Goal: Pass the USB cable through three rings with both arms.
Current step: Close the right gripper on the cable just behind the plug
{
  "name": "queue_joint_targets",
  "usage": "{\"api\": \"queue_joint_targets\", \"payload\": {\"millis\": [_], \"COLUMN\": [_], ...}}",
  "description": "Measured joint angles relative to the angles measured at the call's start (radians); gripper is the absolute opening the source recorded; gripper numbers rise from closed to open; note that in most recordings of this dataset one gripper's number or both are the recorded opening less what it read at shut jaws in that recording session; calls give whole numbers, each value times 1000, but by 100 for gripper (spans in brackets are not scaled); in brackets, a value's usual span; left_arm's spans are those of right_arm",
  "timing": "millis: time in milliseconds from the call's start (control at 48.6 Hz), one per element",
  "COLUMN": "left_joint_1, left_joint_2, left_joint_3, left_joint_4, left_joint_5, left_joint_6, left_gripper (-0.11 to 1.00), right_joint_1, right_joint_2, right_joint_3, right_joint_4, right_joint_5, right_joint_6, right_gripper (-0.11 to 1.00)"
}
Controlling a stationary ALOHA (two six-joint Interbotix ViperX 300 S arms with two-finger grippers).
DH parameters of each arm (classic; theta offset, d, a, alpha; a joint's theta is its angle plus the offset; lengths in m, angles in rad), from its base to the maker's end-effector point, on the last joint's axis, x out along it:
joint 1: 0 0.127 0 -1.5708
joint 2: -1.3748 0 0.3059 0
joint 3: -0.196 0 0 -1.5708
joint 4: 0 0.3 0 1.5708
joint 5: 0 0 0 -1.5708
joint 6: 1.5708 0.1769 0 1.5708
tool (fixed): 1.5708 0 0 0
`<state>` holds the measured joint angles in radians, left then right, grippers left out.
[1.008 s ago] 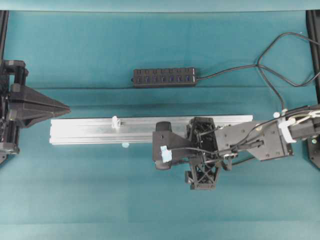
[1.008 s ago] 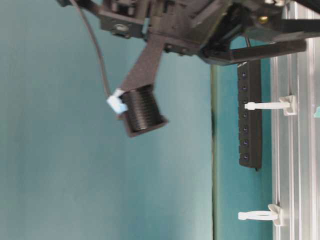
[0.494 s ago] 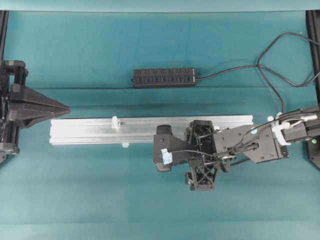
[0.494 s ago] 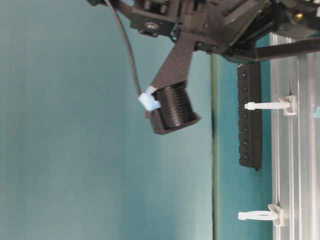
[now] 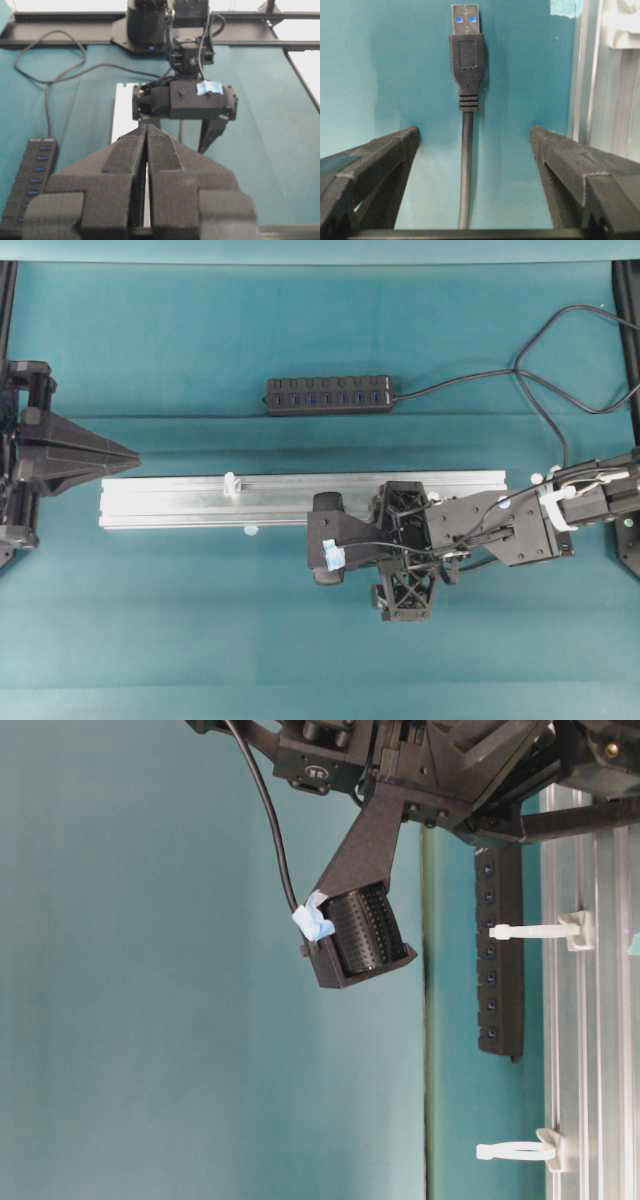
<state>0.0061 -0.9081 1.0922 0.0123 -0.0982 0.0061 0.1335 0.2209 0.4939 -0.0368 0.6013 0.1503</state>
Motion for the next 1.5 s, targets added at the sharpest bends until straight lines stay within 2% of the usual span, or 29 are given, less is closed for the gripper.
{"api": "queue_joint_targets", "payload": {"millis": [288,720,1152,1337,1502], "left_joint_1": [2,0,2,0,2], "left_joint_2": [0,-2,-2,-2,-2], "left_joint_3": [-2,-2,-2,-2,0], "left_joint_4": [2,2,0,2,0], "left_joint_5": [0,0,0,0,0], "left_joint_6": [0,0,0,0,-2], "left_gripper": [2,2,2,2,2], "right_joint_1": [0,2,0,-17,-18], "right_joint_2": [2,9,12,15,15], "right_joint_3": [-3,-6,-9,-12,-14], "right_joint_4": [0,0,0,0,0], "right_joint_5": [0,2,0,-5,-2], "right_joint_6": [-6,-11,-64,-94,-95], "right_gripper": [40,35,5,-4,-5]}}
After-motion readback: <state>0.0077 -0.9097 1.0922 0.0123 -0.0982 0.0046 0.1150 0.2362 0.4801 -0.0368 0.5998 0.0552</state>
